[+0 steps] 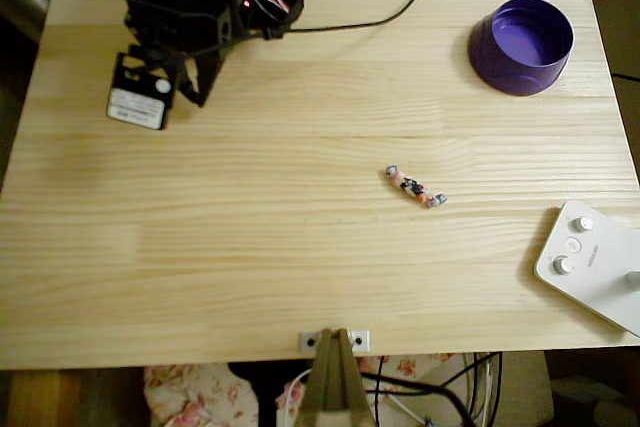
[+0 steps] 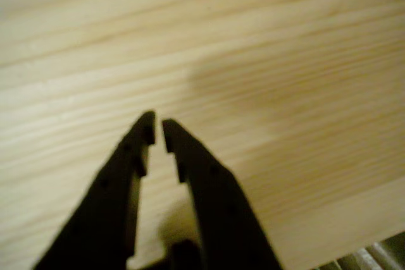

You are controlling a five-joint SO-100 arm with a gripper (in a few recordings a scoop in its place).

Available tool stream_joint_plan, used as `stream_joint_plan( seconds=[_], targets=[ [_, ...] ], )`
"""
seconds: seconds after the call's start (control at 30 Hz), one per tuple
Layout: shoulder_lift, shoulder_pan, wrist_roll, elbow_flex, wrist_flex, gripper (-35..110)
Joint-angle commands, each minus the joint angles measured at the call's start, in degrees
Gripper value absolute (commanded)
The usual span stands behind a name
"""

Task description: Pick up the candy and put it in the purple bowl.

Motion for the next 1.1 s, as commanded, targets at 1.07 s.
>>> stream_joint_plan(
  seconds=[1.07],
  targets=[
    [0.53,-5.89,-7.21,0.26,-0.88,-1]
  ],
)
